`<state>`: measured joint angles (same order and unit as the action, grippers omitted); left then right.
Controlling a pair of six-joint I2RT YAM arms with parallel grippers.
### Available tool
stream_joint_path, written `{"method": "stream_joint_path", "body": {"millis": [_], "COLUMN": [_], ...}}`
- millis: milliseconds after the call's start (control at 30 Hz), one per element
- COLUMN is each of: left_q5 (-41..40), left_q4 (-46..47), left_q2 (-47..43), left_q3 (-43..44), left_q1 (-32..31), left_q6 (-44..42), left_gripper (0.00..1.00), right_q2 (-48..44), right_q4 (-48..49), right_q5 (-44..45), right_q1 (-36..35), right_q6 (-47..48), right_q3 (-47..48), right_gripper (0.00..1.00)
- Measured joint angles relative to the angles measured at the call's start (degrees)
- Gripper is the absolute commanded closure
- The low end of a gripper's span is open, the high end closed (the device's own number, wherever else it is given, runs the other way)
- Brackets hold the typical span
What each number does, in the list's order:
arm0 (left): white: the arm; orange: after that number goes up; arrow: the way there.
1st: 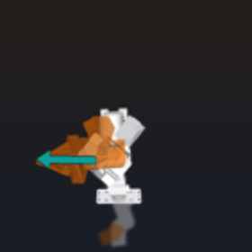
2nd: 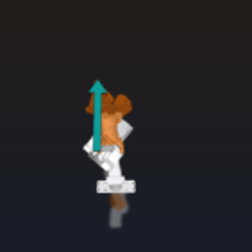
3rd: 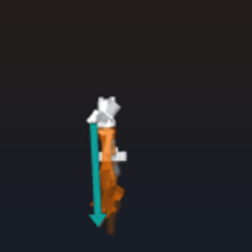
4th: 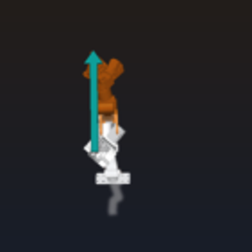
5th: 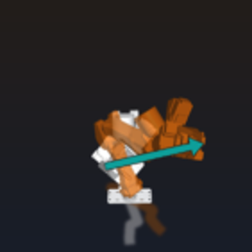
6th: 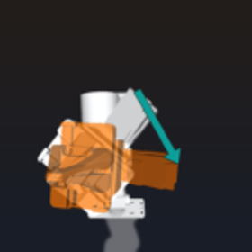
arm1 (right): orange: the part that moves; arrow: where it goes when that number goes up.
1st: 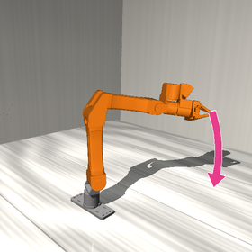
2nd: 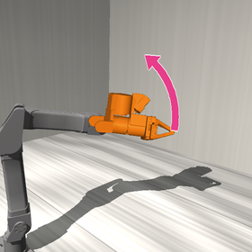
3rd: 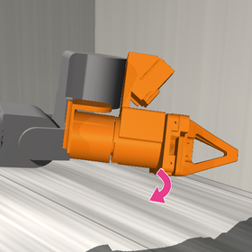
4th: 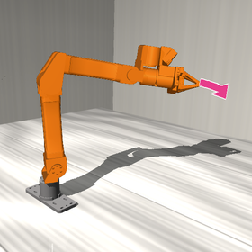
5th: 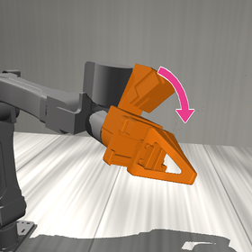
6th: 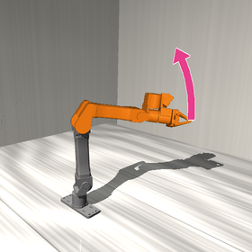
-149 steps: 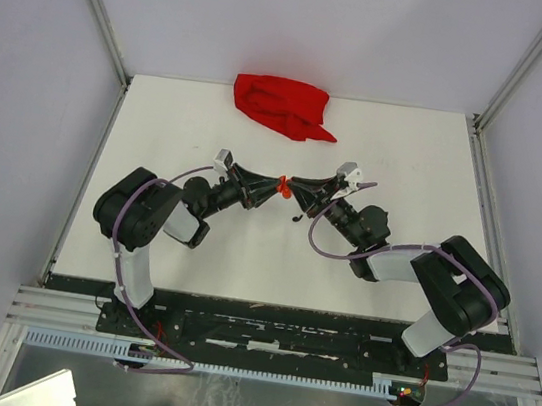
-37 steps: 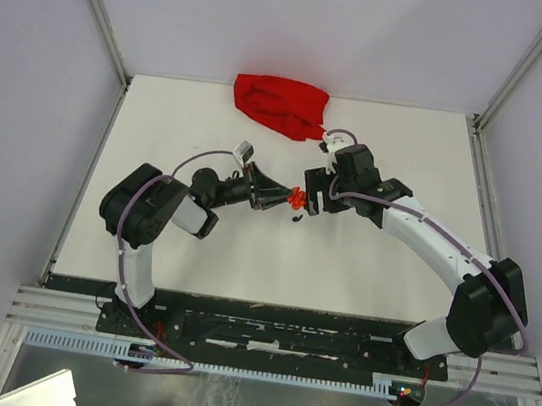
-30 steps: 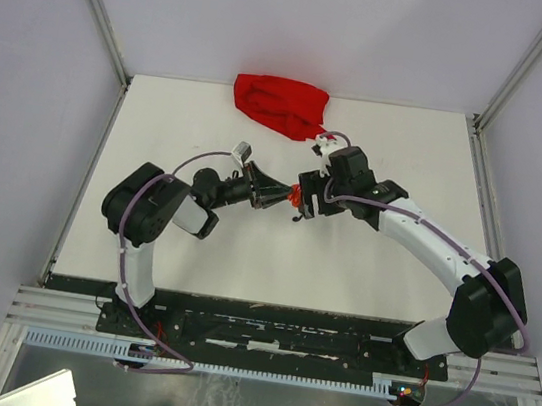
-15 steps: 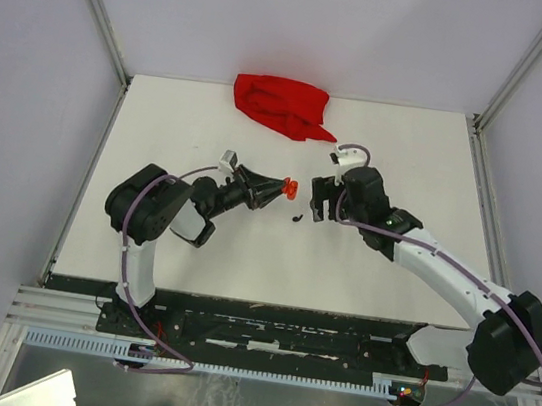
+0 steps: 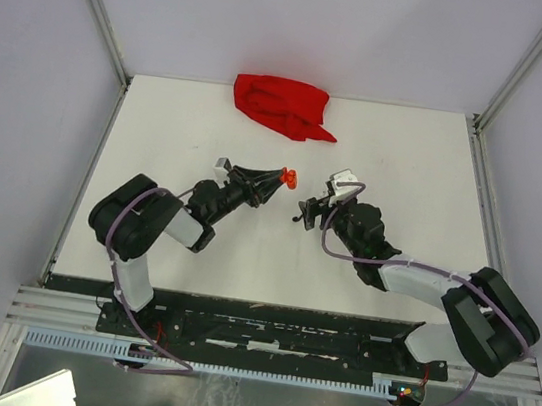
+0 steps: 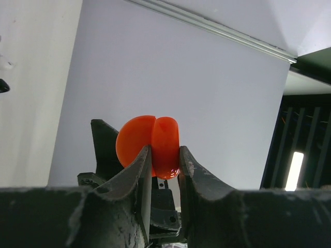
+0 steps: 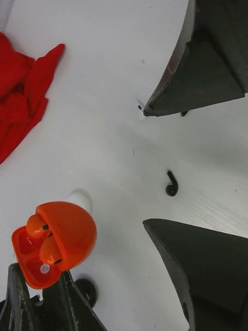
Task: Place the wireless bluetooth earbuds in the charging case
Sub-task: Close the charging case.
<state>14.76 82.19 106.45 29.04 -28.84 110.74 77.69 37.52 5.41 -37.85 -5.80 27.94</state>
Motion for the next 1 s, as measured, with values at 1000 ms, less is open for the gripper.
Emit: {"method": "stream_joint_path", "body": {"millis": [1000], "left_q5": [-4.09], "left_q4": [-16.57], "left_q2": [-9.44], "left_q3": [-1.38], "left_q1": [-1.29], "left_q6": [0.63], "left_gripper": [0.97], "right_q2": [16.15], "right_q4": [21.18], "right_q5": [10.51], "right_q1": [-6.64], "right_q6": [14.97], "right_q3": [6.32], "right_gripper": [0.09]}}
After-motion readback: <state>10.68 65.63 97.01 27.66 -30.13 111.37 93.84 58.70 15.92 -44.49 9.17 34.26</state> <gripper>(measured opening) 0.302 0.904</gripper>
